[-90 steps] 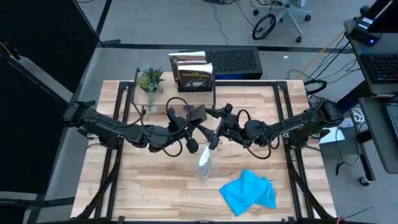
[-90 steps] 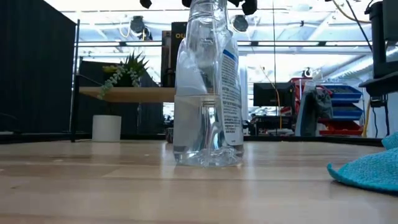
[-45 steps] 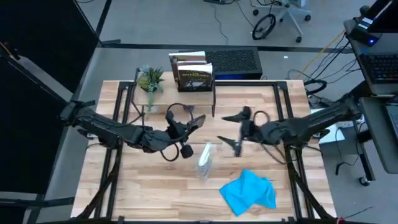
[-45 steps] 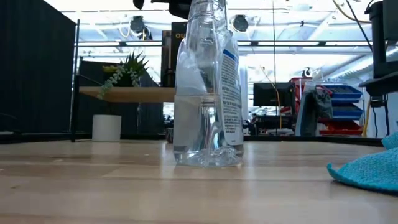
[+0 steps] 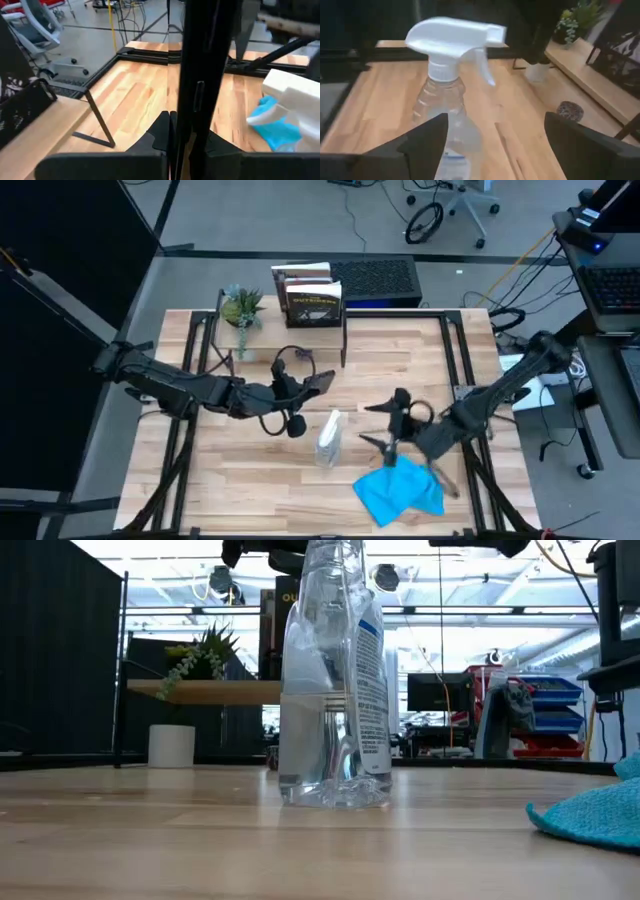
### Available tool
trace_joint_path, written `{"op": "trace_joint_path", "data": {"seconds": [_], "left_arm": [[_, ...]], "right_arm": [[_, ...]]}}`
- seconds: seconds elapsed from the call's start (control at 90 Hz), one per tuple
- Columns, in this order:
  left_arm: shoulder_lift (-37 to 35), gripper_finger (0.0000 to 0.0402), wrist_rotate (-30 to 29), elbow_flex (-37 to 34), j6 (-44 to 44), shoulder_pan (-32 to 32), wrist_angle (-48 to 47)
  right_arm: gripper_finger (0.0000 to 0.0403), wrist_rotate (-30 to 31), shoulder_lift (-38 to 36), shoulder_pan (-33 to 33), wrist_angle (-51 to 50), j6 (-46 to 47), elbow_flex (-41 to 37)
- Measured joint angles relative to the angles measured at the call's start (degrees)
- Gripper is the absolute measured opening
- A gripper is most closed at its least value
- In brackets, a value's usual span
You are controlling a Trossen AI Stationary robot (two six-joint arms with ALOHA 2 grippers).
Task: Apply microfiber cloth
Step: Spray the back of the black cellphone using the transparent spray bottle
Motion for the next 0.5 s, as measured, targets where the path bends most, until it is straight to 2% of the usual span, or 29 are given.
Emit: {"op": "trace_joint_path", "data": {"seconds": [0.167,0.5], "left_arm": [[0.0,0.0005,0.7,0.0,1.3,0.0,0.0],[0.0,0.0011,0.9,0.0,1.4,0.1,0.0]], "right_arm": [[0.0309,-1.6,5.8,-1.8,9.8,-8.0,0.0],[0.0309,-2.0,4.9,-2.0,10.2,-4.9,2.5]]}}
